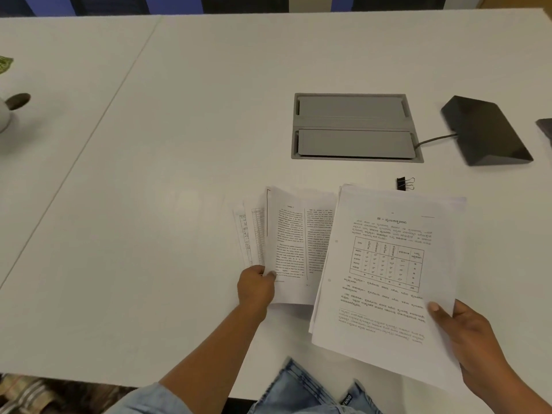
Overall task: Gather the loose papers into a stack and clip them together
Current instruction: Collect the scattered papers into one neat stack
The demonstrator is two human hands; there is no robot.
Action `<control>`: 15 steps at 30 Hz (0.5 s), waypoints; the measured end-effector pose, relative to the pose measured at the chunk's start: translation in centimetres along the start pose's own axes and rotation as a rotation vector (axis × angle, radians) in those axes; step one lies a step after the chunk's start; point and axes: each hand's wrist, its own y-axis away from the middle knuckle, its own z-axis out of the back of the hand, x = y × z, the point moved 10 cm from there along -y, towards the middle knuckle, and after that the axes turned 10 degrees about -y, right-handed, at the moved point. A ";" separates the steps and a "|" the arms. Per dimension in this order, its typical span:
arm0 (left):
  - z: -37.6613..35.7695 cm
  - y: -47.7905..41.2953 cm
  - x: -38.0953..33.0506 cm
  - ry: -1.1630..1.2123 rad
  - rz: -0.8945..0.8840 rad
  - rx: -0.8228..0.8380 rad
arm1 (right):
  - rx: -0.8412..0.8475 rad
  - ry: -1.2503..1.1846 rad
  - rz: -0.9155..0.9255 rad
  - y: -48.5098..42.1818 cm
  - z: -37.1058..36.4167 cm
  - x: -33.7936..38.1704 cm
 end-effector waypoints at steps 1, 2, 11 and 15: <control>0.2 0.0 0.1 -0.009 0.001 -0.015 | -0.003 -0.001 0.003 0.0 0.1 0.1; 0.3 0.1 0.2 -0.019 -0.002 -0.022 | -0.005 -0.004 0.003 0.0 0.1 0.1; 0.0 0.7 -0.3 0.091 -0.081 0.096 | -0.017 -0.002 -0.001 -0.3 0.3 0.1; -0.1 1.5 -0.5 0.118 -0.115 0.111 | -0.011 -0.004 0.001 -0.3 0.0 0.3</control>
